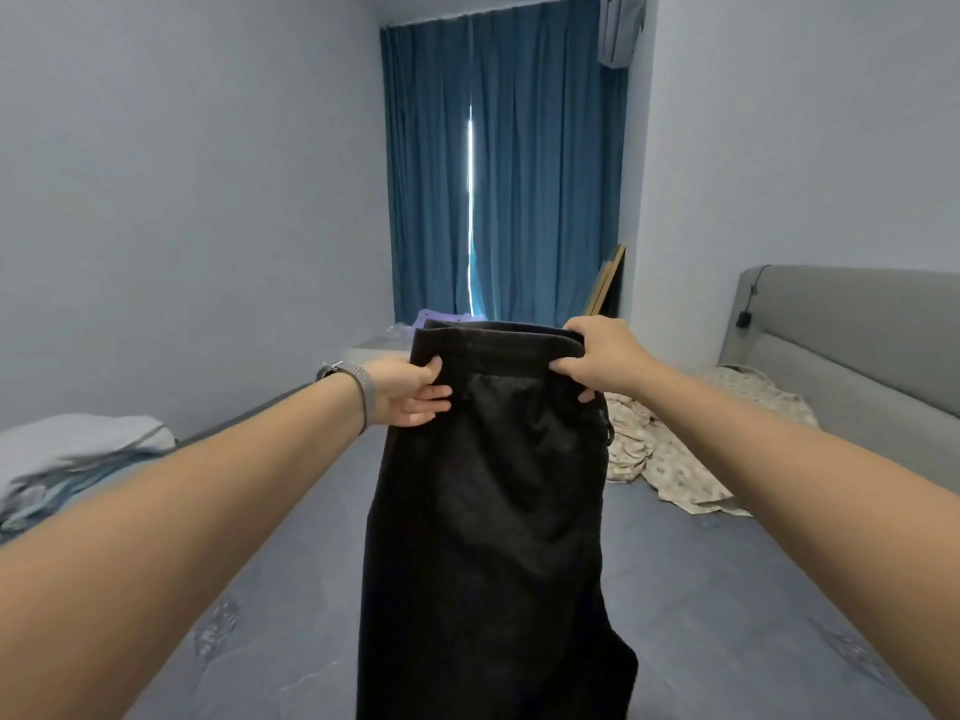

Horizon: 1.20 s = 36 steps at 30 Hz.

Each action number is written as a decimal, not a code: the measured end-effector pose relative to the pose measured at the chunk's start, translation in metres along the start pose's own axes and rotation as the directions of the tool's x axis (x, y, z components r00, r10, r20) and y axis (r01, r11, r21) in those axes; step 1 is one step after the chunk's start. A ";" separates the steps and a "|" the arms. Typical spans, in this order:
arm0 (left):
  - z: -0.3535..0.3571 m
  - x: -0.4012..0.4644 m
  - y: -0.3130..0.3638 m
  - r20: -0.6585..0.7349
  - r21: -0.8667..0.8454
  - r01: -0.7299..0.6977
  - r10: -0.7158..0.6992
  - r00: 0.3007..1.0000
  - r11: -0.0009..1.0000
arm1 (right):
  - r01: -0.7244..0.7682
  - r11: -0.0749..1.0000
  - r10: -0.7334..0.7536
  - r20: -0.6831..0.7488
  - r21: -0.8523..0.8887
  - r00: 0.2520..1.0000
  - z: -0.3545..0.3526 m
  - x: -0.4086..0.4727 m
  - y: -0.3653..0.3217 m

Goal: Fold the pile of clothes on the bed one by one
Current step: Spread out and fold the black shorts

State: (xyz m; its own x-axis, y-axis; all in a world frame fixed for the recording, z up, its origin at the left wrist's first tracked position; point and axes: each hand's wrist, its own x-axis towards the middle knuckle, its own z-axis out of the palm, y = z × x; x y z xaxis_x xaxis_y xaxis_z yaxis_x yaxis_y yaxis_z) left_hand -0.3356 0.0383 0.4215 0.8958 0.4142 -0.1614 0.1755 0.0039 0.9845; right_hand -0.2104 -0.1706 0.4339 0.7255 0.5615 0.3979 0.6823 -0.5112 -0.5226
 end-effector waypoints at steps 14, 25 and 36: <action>0.022 0.128 0.085 0.078 -0.080 -0.563 0.568 0.819 0.823 | 0.199 0.962 -0.268 -0.506 -0.187 0.820 -0.060 0.102 0.026; 0.010 0.058 -0.279 0.103 0.142 -0.011 -0.004 0.995 0.990 | -0.215 0.976 0.217 0.085 -0.034 0.972 0.175 -0.142 0.130; -0.004 0.010 -0.405 0.059 0.570 -0.033 0.000 0.998 0.821 | -0.332 0.943 0.315 0.338 -0.010 0.887 0.226 -0.201 0.153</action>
State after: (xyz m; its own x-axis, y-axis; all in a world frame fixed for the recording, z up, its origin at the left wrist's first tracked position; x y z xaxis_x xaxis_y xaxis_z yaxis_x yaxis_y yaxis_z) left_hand -0.3993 0.0446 0.0218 0.9181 0.3601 -0.1656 0.3473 -0.5295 0.7740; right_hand -0.2727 -0.2147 0.1035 0.8280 0.5568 -0.0669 0.4039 -0.6748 -0.6177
